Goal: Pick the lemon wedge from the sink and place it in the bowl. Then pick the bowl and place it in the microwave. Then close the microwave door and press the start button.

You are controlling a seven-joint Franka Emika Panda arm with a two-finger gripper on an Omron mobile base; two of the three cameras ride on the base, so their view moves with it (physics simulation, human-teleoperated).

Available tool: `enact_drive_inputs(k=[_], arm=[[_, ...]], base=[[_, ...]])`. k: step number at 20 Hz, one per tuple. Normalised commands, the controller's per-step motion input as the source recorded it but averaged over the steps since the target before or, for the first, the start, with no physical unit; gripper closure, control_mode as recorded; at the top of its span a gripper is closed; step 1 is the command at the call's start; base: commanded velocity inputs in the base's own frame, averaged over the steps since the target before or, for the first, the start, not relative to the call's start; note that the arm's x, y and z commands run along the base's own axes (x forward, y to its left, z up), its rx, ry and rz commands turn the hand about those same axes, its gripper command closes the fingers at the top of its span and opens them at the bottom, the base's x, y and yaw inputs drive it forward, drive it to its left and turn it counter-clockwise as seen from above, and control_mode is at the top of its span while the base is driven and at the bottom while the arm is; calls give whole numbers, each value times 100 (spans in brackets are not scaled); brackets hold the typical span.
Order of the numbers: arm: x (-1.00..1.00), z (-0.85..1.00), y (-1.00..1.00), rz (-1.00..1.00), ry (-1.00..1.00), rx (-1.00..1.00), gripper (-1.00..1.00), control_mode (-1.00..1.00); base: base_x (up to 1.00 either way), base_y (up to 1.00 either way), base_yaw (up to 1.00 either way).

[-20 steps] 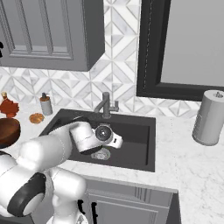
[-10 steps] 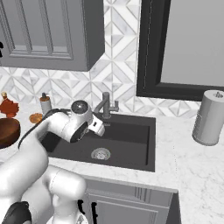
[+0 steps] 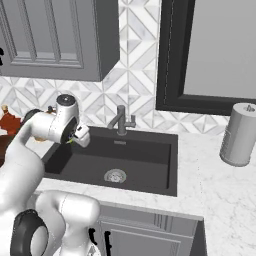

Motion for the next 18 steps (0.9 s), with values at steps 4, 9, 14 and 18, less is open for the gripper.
enact_drive_inputs(k=[4, 9, 14, 18], arm=[[-1, 0, 100, 0, 0, 16, 100, -100], [-2, 0, 100, 0, 0, 17, 100, -100], [-1, 5, 99, 1, 2, -3, 100, -100], [0, 5, 90, 1, 12, -17, 100, -100]], base=[[0, 0, 0], [0, 0, 0], [0, 0, 0], [0, 0, 0]])
